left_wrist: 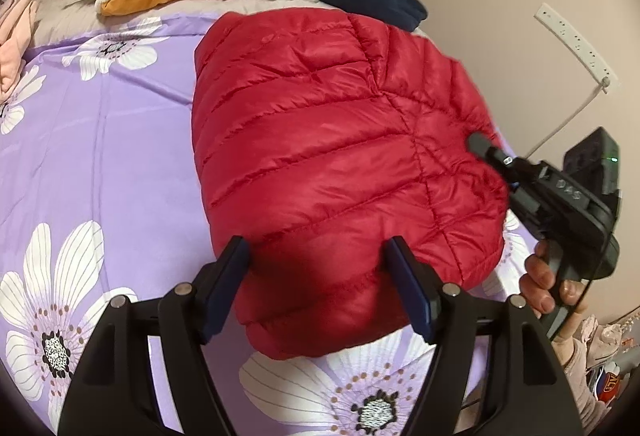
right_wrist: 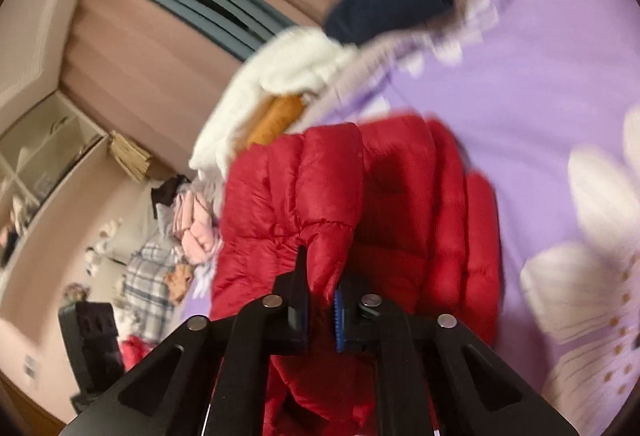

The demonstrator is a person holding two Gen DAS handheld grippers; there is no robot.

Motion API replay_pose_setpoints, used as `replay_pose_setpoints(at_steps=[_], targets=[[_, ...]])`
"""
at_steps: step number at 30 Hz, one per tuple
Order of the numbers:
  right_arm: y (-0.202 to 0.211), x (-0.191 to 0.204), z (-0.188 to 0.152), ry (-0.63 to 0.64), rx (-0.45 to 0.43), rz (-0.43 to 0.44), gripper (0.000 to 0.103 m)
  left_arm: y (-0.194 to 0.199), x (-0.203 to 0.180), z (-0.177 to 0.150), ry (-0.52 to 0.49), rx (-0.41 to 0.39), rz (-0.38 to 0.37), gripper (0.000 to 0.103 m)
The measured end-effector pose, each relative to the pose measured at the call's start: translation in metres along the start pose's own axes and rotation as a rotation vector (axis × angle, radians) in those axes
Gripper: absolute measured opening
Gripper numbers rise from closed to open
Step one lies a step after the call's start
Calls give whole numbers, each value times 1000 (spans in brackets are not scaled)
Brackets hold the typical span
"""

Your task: Fold large clothes

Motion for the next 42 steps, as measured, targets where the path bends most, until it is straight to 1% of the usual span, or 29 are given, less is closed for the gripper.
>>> replay_pose_setpoints(at_steps=[3, 5, 7, 8, 9, 10, 12, 14, 17, 20, 21, 22, 24, 25, 26, 28, 29, 31, 32, 34, 36, 39, 42], targets=[[19, 9, 12, 5, -70, -8, 9, 8, -10, 3, -29, -21, -24, 71], [23, -3, 11, -22, -78, -67, 9, 7, -15, 5, -49, -23, -25, 72], [13, -23, 3, -44, -42, -173, 9, -3, -17, 5, -54, -1, -22, 73], [8, -32, -3, -53, -20, -210, 9, -9, -17, 5, -52, 11, -25, 74], [0, -41, -10, -71, 7, -237, 9, -16, -15, 5, -49, 23, -14, 76], [-8, -53, -18, -105, 36, -246, 9, -22, -14, 4, -45, 32, 0, 79], [-11, -62, -25, -140, 46, -232, 9, -28, -11, 3, -40, 44, 16, 81], [-14, -59, -24, -125, 54, -230, 9, -24, -10, 5, -37, 38, 18, 79], [-15, -57, -20, -109, 82, -231, 9, -9, -13, 14, -53, -15, 39, 78], [-6, -62, -17, -159, 74, -171, 11, 3, -21, 23, -84, -71, 53, 78], [-2, -64, -17, -163, 71, -166, 16, 3, -23, 26, -99, -79, 65, 78], [3, -62, -14, -163, 64, -169, 24, 1, -26, 27, -115, -81, 81, 76], [7, -58, -10, -155, 49, -175, 30, -6, -33, 28, -148, -74, 90, 62], [8, -56, -8, -149, 43, -175, 31, -12, -37, 28, -162, -61, 91, 52], [13, -51, -3, -134, 31, -176, 31, -18, -39, 27, -178, -43, 98, 48], [16, -42, 4, -96, 4, -198, 33, -27, -43, 25, -219, -33, 114, 46], [22, -35, 10, -62, -23, -207, 33, -29, -44, 25, -232, -29, 119, 46], [24, -18, 20, 9, -56, -184, 33, -34, -43, 25, -248, -22, 118, 46], [21, -12, 23, 36, -53, -170, 33, -34, -43, 26, -252, -20, 117, 46], [14, 0, 30, 102, -32, -149, 33, -36, -41, 27, -252, -15, 114, 46], [-7, 7, 34, 153, 19, -169, 33, -39, -41, 29, -251, -7, 112, 46], [-37, 3, 30, 191, 92, -229, 33, -44, -41, 30, -248, 3, 109, 46], [-60, -17, 21, 166, 171, -300, 33, -51, -41, 31, -246, 13, 96, 47]])
Point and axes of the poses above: each gripper's, at about its wrist camera, not at the fingertips, and y roughly against the way its jaws point, x to its left, z to its top, the point moved 3 cm from there along -y, roughly the way its jaws point, and after that the axes turned 6 degrees about y, right-handed, at the moved point
